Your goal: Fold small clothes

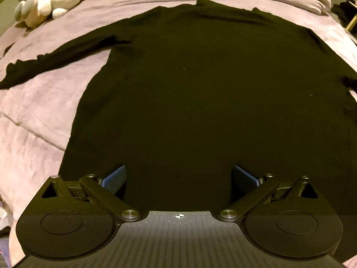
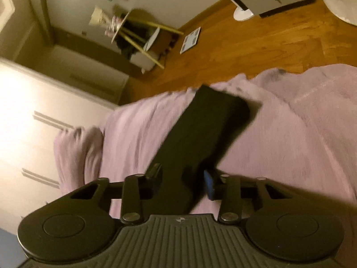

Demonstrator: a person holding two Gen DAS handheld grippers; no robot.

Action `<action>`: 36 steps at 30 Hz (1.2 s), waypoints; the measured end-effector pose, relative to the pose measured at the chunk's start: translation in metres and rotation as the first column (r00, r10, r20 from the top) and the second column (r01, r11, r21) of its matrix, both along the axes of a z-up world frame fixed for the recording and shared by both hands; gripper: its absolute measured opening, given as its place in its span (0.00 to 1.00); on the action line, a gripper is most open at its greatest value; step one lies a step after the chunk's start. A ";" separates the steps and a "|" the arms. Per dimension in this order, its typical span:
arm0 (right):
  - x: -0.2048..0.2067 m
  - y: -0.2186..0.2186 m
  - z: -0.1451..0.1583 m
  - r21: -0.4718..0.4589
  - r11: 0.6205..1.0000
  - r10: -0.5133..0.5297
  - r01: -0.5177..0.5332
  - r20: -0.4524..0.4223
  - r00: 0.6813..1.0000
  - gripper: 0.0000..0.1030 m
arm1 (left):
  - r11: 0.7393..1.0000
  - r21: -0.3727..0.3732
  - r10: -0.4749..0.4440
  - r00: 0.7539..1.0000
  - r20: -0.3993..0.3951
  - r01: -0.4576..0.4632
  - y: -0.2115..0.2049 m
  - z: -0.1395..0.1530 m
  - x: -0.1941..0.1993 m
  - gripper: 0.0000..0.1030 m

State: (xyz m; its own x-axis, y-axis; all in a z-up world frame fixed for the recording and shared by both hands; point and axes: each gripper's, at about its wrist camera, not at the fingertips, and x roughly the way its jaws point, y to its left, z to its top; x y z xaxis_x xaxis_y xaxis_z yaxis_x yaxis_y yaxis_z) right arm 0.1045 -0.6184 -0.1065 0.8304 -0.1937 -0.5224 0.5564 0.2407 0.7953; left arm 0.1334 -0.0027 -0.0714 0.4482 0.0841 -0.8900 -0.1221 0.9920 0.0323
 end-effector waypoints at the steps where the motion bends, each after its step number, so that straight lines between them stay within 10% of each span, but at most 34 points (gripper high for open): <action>1: 0.000 -0.005 -0.006 0.021 1.000 -0.013 0.013 0.024 1.000 0.31 | 1.000 -0.009 0.003 1.000 -0.006 -0.003 0.001 -0.001 0.001 1.00; 7: 0.008 -0.023 -0.023 0.058 0.998 -0.036 0.035 0.022 0.999 0.02 | 0.997 -0.080 0.022 1.000 -0.016 -0.023 0.013 -0.008 0.003 1.00; 11: 0.037 0.000 0.021 -0.195 0.979 0.043 -0.064 -0.112 0.993 0.04 | 0.996 -0.094 0.007 1.000 -0.003 -0.007 0.016 -0.011 0.002 1.00; 15: 0.079 0.076 0.082 -0.470 0.833 0.273 -0.291 -0.108 0.956 0.04 | 0.994 -0.110 0.004 1.000 -0.011 -0.006 0.020 -0.010 0.005 1.00; 18: 0.111 0.164 0.115 -0.619 0.614 0.540 -0.490 -0.123 0.832 0.04 | 0.994 -0.113 -0.011 1.000 -0.010 0.010 0.021 -0.008 0.006 1.00; 21: 0.136 0.258 0.119 -0.643 0.342 0.779 -0.685 -0.214 0.590 0.11 | 0.992 -0.125 -0.025 1.000 -0.012 0.023 0.025 -0.004 0.008 1.00; 23: 0.142 0.303 0.104 -0.602 0.212 0.846 -0.770 -0.281 0.453 0.45 | 0.990 -0.141 -0.029 1.000 -0.003 0.028 0.029 0.001 0.011 1.00; 25: 0.136 0.331 0.088 -0.574 0.144 0.862 -0.806 -0.327 0.387 0.53 | 0.985 -0.167 -0.039 0.999 0.029 0.043 0.033 0.008 0.016 1.00; 27: 0.121 0.341 0.075 -0.535 0.149 0.866 -0.832 -0.336 0.371 0.53 | 0.975 -0.214 -0.050 0.997 0.065 0.063 0.036 0.016 0.029 1.00; 36: 0.064 0.299 0.036 -0.367 0.395 0.812 -0.842 -0.290 0.507 0.56 | 0.862 -0.469 -0.139 0.980 0.143 0.191 -0.017 0.023 0.122 0.90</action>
State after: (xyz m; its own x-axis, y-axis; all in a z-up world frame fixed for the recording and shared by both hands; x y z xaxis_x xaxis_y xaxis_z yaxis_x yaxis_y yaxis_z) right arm 0.1685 -0.3192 -0.0709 0.6796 0.3729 -0.6317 -0.0664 0.8889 0.4532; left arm 0.2558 -0.0201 -0.0485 0.5071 -0.4233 -0.7508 0.0678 0.8880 -0.4549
